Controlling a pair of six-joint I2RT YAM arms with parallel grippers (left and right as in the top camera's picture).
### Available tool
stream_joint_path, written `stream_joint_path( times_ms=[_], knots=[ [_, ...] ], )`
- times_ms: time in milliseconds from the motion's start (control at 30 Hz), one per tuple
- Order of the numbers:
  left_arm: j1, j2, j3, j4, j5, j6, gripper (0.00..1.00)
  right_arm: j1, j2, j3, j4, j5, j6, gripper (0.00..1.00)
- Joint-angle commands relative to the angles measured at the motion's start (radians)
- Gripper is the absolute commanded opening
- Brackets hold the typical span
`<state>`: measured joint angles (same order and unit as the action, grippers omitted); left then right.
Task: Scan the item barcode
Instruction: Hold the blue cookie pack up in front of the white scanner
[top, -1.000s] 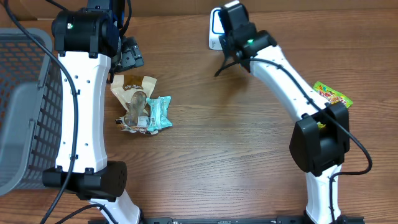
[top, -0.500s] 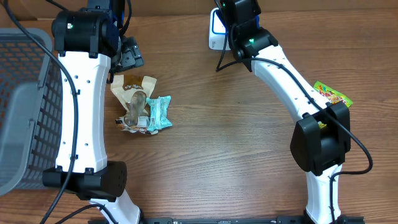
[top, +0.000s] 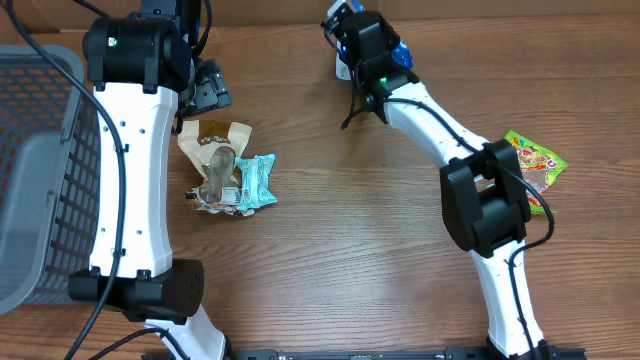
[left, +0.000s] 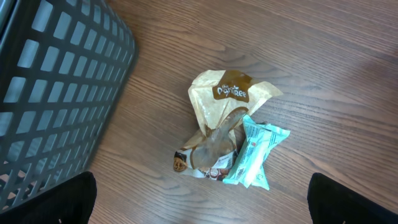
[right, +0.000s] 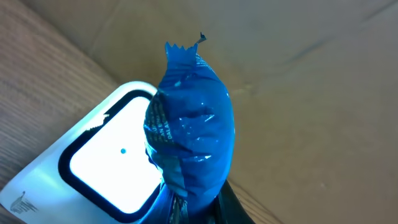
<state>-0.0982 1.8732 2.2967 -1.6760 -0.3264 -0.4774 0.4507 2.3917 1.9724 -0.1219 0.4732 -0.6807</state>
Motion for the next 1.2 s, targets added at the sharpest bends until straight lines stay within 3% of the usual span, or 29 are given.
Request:
stream_joint_path(
  times_ms=[0,700,1167],
  knots=[
    [-0.007,0.007,-0.004,0.001,-0.013,-0.021,1.0,-0.003,-0.008,0.008,0.031,0.004,-0.081,0.04],
    [-0.007,0.007,-0.004,0.001,-0.013,-0.021,1.0,-0.022,-0.006,0.003,0.023,-0.005,-0.341,0.04],
    [-0.007,0.007,-0.004,0.001,-0.013,-0.021,1.0,-0.022,-0.006,0.003,-0.003,-0.076,-0.344,0.04]
  ],
)
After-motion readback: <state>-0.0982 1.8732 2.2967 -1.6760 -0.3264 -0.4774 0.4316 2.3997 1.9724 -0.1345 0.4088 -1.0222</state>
